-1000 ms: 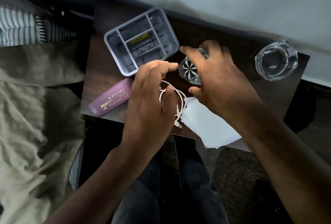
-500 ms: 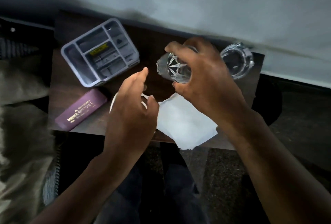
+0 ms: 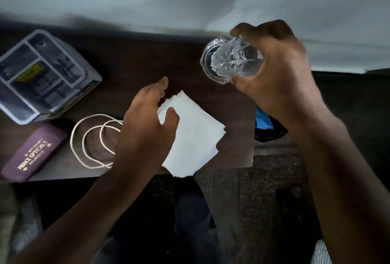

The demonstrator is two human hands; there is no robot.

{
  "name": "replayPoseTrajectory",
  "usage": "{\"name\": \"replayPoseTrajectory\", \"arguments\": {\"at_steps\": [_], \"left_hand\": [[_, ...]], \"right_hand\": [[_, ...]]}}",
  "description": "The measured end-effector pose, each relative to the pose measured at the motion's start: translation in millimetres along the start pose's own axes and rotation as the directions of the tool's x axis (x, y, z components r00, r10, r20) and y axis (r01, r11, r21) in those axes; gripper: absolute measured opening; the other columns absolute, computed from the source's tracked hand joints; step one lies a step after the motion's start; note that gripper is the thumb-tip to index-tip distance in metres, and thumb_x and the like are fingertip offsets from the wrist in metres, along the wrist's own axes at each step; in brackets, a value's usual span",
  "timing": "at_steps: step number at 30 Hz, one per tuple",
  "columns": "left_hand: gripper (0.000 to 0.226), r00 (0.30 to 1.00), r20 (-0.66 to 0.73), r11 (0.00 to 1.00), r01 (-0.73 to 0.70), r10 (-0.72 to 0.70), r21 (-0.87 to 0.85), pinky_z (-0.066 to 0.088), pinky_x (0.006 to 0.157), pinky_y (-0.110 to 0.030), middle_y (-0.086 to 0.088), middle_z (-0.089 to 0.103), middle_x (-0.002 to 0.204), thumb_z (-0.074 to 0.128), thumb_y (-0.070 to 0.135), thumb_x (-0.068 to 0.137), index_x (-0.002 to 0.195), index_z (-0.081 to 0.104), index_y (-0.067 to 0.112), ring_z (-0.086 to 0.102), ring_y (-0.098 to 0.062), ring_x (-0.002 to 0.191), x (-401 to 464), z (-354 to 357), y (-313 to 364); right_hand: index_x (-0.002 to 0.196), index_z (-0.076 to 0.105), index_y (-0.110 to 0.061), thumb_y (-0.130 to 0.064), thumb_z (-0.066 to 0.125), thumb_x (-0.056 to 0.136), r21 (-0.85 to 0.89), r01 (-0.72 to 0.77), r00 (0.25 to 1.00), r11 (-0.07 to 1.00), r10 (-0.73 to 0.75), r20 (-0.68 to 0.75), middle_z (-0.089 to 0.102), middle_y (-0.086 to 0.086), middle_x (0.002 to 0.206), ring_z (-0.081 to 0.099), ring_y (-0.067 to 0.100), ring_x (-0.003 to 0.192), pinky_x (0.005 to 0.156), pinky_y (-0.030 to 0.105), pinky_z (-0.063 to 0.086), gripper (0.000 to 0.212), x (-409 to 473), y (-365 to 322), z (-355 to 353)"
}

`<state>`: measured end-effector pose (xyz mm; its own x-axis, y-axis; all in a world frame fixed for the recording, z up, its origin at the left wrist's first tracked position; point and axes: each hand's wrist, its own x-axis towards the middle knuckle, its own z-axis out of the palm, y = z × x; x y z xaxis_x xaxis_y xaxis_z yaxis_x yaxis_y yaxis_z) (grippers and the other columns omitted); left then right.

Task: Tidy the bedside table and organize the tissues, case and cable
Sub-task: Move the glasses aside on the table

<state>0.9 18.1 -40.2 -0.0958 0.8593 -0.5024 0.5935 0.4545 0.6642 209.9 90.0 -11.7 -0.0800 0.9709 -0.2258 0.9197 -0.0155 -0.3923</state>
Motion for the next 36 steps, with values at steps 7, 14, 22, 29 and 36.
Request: {"name": "replayPoseTrajectory", "arguments": {"at_steps": [7,14,22,29,36], "left_hand": [[0.054,1.000,0.018,0.999,0.009,-0.009,0.036,0.031,0.099,-0.009,0.009,0.053,0.148,0.058,0.013,0.095,0.147,0.049,0.024,0.048,0.000,0.123,3,15,3],[0.053,0.999,0.019,0.998,0.027,-0.028,0.052,0.028,0.099,-0.005,0.008,0.053,0.148,0.058,0.012,0.096,0.147,0.050,0.022,0.048,-0.006,0.132,6,22,2],[0.051,0.999,0.022,0.998,0.038,-0.039,0.046,0.030,0.101,-0.008,0.009,0.054,0.148,0.058,0.012,0.096,0.146,0.051,0.023,0.048,-0.001,0.127,6,20,2],[0.050,1.000,0.019,0.999,0.023,-0.024,0.038,0.025,0.087,0.010,0.011,0.055,0.146,0.058,0.013,0.097,0.145,0.052,0.025,0.042,0.007,0.117,6,7,-6],[0.050,0.992,-0.031,0.959,0.108,-0.121,-0.263,0.050,0.106,-0.034,0.012,0.071,0.127,0.050,0.020,0.087,0.134,0.063,0.029,0.065,0.003,0.116,-8,-23,-25]], "right_hand": [[0.135,0.052,-0.039,-0.009,0.084,0.072,0.042,-0.017,1.000,0.999,0.016,0.027,0.049,0.001,0.127,0.057,0.023,0.114,0.091,0.033,0.058,0.077,5,18,11],[0.137,0.051,-0.036,-0.005,0.082,0.072,0.010,-0.010,0.998,1.000,0.009,0.061,0.048,0.002,0.130,0.054,0.023,0.117,0.096,0.034,0.054,0.078,18,17,15],[0.145,0.042,-0.038,-0.008,0.080,0.079,-0.041,-0.022,0.994,0.999,0.027,0.104,0.043,0.003,0.137,0.042,0.019,0.127,0.090,0.019,0.035,0.082,25,15,19],[0.147,0.041,-0.033,-0.013,0.083,0.075,-0.169,0.000,0.988,0.986,0.026,0.151,0.043,0.011,0.139,0.042,0.031,0.128,0.091,0.035,0.045,0.086,29,2,19],[0.148,0.043,-0.025,-0.033,0.087,0.071,-0.141,0.053,0.996,0.989,-0.042,0.084,0.037,0.014,0.149,0.033,0.033,0.139,0.111,0.032,0.038,0.089,24,-58,3]]}}
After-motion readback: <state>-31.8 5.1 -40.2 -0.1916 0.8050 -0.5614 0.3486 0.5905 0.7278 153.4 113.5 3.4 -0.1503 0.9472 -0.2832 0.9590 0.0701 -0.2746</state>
